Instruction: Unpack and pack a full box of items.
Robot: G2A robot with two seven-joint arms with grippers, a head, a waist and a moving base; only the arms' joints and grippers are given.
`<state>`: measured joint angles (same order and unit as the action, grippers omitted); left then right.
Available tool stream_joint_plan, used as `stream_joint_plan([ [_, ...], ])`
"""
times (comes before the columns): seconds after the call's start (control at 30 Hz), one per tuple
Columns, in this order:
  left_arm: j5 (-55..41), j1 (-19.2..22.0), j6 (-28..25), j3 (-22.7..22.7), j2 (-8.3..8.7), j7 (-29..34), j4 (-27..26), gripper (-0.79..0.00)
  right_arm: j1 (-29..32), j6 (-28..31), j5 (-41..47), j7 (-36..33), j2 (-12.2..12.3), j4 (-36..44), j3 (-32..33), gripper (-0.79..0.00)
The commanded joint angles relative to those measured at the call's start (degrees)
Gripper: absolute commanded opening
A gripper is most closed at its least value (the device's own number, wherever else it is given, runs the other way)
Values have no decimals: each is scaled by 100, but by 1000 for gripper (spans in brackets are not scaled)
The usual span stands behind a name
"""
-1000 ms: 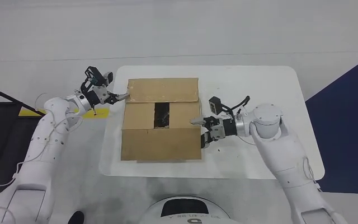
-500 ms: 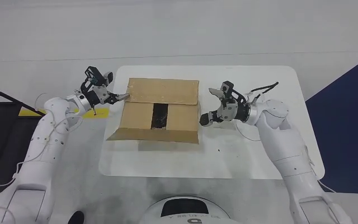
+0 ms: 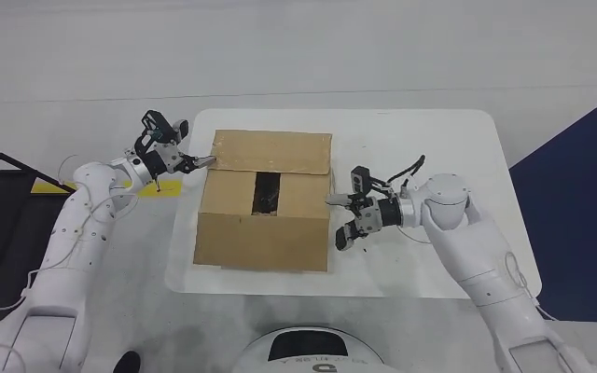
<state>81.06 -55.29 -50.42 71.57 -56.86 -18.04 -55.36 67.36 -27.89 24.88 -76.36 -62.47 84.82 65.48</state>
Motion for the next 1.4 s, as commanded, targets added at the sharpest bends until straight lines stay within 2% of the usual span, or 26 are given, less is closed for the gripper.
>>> stream_joint_plan([
  [0.0,0,0,0,0,0,0,0,0,-176,-10,134,6,14,-48,-233,0],
  [0.13,0,0,0,0,0,0,0,0,-369,131,490,-112,-4,-148,-368,0],
  [0.3,0,0,0,0,0,0,0,0,-305,858,1523,-212,-52,-379,-155,0],
  [0.37,0,0,0,0,0,0,0,0,-233,1108,2036,-74,-87,-541,-58,0],
  [0.47,0,0,0,0,0,0,0,0,-206,1254,2210,314,-127,-673,-96,0],
  [0.73,0,0,0,0,0,0,0,0,-383,1242,2064,831,-208,-665,-405,0],
  [1.0,0,0,0,0,0,0,0,0,-545,1605,1483,1978,-220,-461,-317,0],
  [1.13,-40,-5,49,22,0,-9,6,0,-644,1627,1393,2216,-241,-500,-336,0],
  [1.2,-467,-50,263,232,7,-75,24,0,-722,1641,1354,2281,-260,-591,-384,0],
  [1.37,-922,-280,316,754,116,-52,-275,0,-977,1591,1216,2349,-336,-942,-638,0],
])
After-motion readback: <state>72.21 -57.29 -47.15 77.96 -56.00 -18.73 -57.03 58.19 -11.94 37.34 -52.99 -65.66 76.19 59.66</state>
